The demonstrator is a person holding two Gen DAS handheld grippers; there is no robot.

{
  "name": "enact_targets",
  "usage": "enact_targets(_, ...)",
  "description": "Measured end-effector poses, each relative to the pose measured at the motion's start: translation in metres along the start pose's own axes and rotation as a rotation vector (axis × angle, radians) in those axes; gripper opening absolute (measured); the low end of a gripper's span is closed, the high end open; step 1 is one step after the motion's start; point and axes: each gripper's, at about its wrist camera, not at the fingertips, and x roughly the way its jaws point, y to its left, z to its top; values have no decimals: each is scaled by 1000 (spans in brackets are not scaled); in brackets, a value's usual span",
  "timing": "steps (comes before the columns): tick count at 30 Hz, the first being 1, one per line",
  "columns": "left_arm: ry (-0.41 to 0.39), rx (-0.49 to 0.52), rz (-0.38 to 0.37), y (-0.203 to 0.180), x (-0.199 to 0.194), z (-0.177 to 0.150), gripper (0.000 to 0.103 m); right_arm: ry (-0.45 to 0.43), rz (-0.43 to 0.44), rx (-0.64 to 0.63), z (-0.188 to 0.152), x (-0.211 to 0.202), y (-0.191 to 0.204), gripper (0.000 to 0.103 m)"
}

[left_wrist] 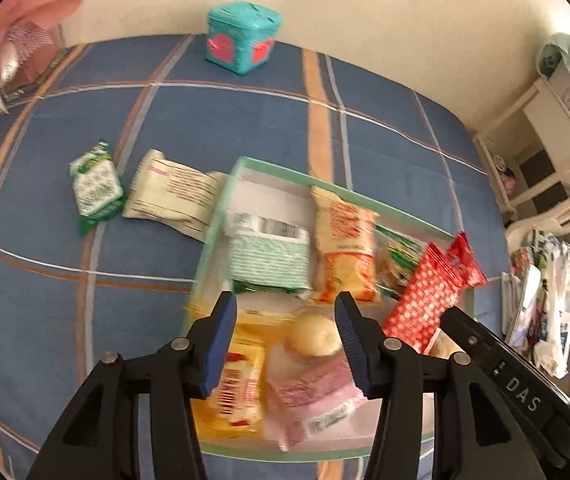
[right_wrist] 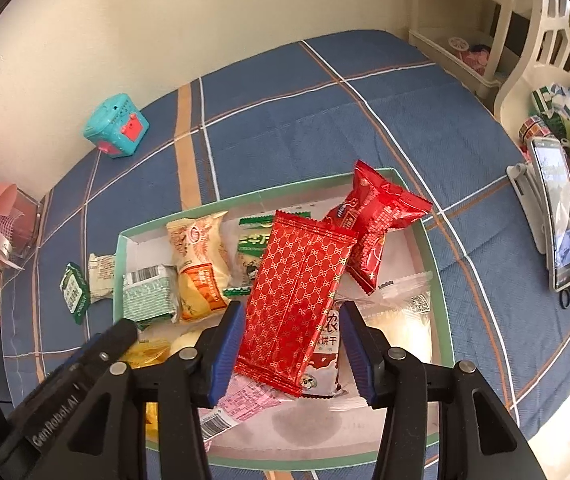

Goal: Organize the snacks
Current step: 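Open the left tool to drop the cup while the right tool drops the red packet, then move both open tools back toward the green milk pack and white pastry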

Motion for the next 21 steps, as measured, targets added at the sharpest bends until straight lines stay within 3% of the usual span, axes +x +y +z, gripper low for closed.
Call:
enact_targets(7,-48,-47,126,36,-19,8,58,0,-3,-45,-4,-2,18,53)
enact_targets(11,-59,-78,196,55,-23,11,65,6,-8,-68,-5,1,30,70)
enact_targets(15,-69,-116,244,74,-29,12,79,17,-10,-114,-7,4,46,76)
enact_targets(21,-94,-121,294,85,-34,13,84,7,-22,-156,-10,4,62,86)
